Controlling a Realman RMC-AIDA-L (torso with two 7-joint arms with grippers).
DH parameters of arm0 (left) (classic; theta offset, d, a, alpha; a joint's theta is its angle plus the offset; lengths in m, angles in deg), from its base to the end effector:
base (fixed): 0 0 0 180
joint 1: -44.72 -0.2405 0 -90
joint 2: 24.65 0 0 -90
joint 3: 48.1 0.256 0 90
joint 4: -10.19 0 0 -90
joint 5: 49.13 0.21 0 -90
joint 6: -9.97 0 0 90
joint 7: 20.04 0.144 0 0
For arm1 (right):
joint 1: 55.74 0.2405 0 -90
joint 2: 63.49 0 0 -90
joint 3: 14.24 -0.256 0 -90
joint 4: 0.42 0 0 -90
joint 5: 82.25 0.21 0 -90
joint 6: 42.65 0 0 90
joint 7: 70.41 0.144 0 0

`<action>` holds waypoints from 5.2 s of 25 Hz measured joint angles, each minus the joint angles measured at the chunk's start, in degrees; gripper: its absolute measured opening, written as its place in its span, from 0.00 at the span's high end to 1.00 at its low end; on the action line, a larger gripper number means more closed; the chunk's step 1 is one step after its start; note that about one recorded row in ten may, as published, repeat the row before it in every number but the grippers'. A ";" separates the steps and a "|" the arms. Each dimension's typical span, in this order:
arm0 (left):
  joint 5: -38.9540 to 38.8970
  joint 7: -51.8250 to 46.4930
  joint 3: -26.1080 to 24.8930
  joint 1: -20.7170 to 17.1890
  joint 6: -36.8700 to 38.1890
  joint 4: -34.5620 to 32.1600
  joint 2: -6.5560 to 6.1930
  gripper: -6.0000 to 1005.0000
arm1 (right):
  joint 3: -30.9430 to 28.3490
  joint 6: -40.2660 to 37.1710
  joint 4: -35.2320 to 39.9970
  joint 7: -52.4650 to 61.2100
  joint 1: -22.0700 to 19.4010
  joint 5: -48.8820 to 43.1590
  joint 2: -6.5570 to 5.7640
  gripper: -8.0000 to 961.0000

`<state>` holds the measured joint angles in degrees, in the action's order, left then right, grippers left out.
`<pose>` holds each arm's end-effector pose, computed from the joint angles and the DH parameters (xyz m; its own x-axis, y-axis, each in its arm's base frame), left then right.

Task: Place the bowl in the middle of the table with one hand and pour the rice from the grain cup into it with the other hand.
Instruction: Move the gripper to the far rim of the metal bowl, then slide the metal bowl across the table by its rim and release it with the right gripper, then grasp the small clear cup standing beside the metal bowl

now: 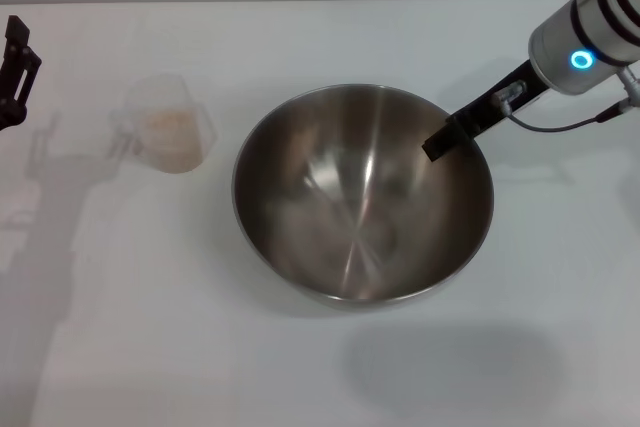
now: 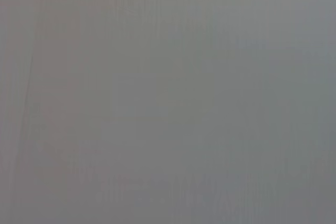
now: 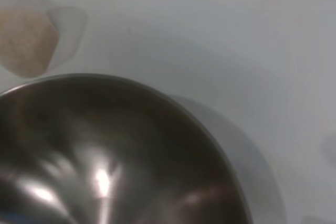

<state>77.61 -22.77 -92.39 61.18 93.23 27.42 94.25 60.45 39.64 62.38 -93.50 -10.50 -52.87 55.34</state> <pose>-0.3106 0.2857 0.0010 0.6492 -0.2921 0.7023 0.7087 -0.1032 -0.6980 0.1672 0.3964 -0.0119 0.6165 -0.7821 0.0906 -0.6627 -0.5776 -0.4766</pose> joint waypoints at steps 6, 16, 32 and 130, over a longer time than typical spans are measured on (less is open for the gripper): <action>0.00 0.00 0.00 -0.03 0.01 0.00 0.02 0.17 | 0.20 -1.12 -1.28 -1.36 0.17 0.20 0.00 0.40; 0.00 0.00 0.00 -0.03 0.06 0.00 0.02 0.17 | 0.34 -1.89 -2.67 -2.81 0.71 0.25 0.00 0.74; 0.00 0.00 0.00 -0.21 0.60 0.45 0.02 0.17 | -1.42 -0.83 4.86 -3.32 -0.59 0.98 0.02 0.99; 0.17 2.70 8.19 1.67 -22.96 -0.28 0.20 0.17 | 26.40 -166.25 -45.40 32.62 -24.90 -5.20 0.17 0.50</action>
<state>77.77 -20.07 -84.20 62.85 70.27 27.14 94.44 86.85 -126.60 16.98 -60.88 -35.40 -58.06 55.51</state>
